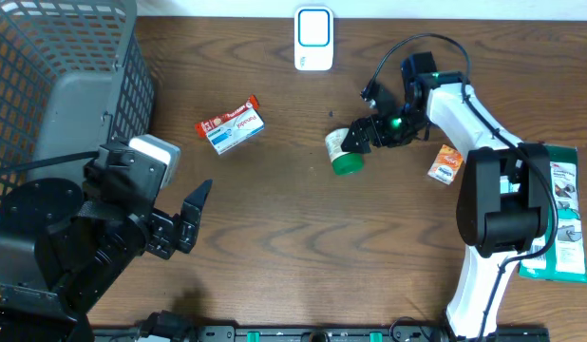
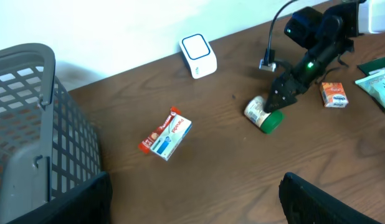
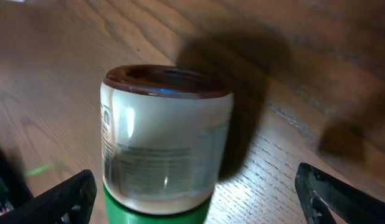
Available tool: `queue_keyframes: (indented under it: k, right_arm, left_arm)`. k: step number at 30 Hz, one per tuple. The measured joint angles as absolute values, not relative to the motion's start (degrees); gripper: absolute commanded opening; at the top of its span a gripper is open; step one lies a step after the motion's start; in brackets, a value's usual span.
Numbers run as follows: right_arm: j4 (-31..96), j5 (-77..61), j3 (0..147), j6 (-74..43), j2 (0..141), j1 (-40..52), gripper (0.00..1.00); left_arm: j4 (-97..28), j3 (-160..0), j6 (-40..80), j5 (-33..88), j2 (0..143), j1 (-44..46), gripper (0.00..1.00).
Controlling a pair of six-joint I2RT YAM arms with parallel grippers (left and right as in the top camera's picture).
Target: Scan the item barcode
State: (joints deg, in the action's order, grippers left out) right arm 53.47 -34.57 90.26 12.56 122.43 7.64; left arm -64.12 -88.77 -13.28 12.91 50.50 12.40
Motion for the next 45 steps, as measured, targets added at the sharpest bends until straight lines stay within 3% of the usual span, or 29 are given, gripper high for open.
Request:
queue_keyframes:
  k: [17, 25, 31, 35, 39, 45]
  right_arm:
    - [46.81, -36.88, 87.9, 13.04, 122.65, 7.86, 0.84]
    - [45.36, -42.3, 87.9, 13.37, 126.52, 7.84, 0.63]
    - [45.15, -45.5, 87.92, 13.54, 127.37, 7.84, 0.63]
    - [44.95, -47.9, 87.92, 13.65, 127.94, 7.84, 0.75]
    - [44.95, -50.89, 87.9, 13.69, 128.38, 7.81, 0.77]
    - [45.04, -52.34, 87.9, 13.63, 129.01, 7.73, 0.62]
  left_arm:
    - [-64.12, -88.77, -13.28, 12.91, 50.5, 12.4, 0.86]
    - [-64.12, -88.77, -13.28, 12.91, 50.5, 12.4, 0.86]
    - [-64.12, -88.77, -13.28, 12.91, 50.5, 12.4, 0.86]
    - [-64.12, -88.77, -13.28, 12.91, 50.5, 12.4, 0.86]
    - [-64.12, -88.77, -13.28, 12.91, 50.5, 12.4, 0.86]
    - [-64.12, -88.77, -13.28, 12.91, 50.5, 12.4, 0.86]
